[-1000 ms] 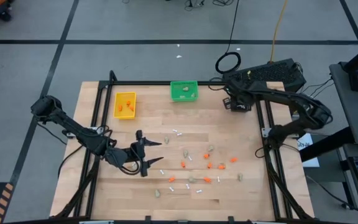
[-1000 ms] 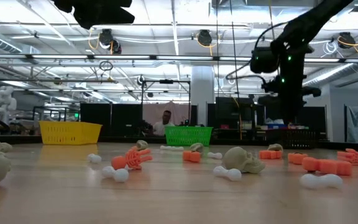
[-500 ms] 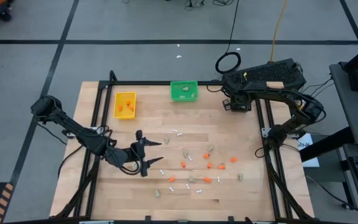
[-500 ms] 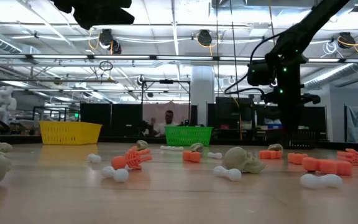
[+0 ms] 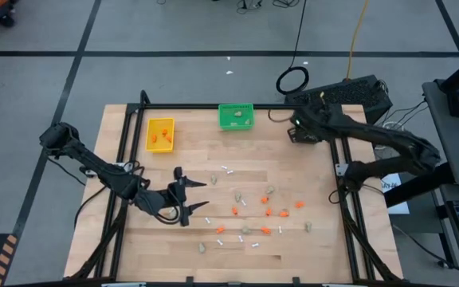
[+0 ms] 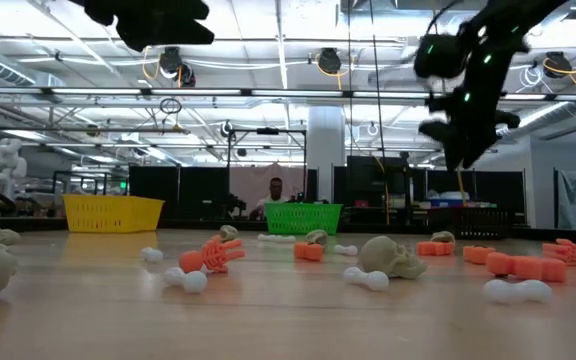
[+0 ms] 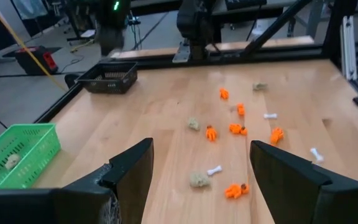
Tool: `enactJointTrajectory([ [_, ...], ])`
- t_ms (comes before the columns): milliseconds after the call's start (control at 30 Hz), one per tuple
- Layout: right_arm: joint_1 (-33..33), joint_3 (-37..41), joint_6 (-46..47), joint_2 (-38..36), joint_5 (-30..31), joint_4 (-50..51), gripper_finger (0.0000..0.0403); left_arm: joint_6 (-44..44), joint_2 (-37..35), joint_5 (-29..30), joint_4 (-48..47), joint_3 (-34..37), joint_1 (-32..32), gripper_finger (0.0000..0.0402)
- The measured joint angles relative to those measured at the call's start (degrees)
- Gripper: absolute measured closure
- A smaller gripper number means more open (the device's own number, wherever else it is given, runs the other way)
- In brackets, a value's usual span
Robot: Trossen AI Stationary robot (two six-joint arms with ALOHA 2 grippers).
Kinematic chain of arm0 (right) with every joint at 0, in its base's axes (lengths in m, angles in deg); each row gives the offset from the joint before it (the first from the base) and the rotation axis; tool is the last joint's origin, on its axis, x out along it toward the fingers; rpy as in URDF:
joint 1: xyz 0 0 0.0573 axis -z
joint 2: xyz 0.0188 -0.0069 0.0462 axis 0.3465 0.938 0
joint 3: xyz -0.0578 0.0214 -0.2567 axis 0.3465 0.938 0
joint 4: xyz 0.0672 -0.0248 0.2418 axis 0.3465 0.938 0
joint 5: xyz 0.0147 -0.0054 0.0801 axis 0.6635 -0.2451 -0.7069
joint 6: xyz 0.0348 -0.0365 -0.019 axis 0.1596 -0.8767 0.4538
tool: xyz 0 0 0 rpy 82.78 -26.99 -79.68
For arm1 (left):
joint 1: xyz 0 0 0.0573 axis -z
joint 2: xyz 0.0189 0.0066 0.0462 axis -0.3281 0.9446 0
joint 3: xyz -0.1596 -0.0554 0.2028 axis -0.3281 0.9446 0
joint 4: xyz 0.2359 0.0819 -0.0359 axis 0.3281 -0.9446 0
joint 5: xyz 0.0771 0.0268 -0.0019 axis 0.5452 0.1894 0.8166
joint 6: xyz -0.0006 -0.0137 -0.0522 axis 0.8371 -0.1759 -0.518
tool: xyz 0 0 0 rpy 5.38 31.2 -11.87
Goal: Sort Halloween decoration
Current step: Put the orange skeleton toy into the yellow bin
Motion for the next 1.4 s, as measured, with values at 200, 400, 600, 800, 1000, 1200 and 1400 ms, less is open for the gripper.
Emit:
enactJointTrajectory([
  [200, -18.63, 9.58, 4.77, -11.37, 0.15, -10.48, 0.0236, -6.47, 0.00, 0.39, -6.77, 0.00, -0.31, 0.0137],
  [400, -35.71, 20.88, 4.06, -15.37, 0.17, -30.94, 0.0236, -11.89, 0.42, 0.75, -15.46, 0.00, -2.91, 0.0137],
  [600, -47.96, 25.36, -3.58, -13.45, 0.26, -48.68, 0.0236, -20.53, 0.44, -12.08, -24.42, 0.00, -2.09, 0.0137],
  [800, -55.41, 25.48, -10.26, -8.93, 5.38, -58.20, 0.0236, -30.58, 0.44, -16.83, -34.85, -0.20, 3.67, 0.0137],
  [1000, -57.35, 25.48, -11.56, -6.33, 5.92, -62.17, 0.0236, -32.57, 1.25, -19.23, -37.95, -0.20, 11.64, 0.0137],
  [1200, -57.50, 25.46, -12.91, -2.72, 5.84, -67.90, 0.0236, -29.77, 4.85, -16.09, -34.21, -0.20, 14.93, 0.0137],
  [1400, -57.44, 25.43, -16.81, 2.74, -0.13, -74.70, 0.0236, -20.67, 11.67, -14.58, -21.98, -0.20, 13.65, 0.0137],
])
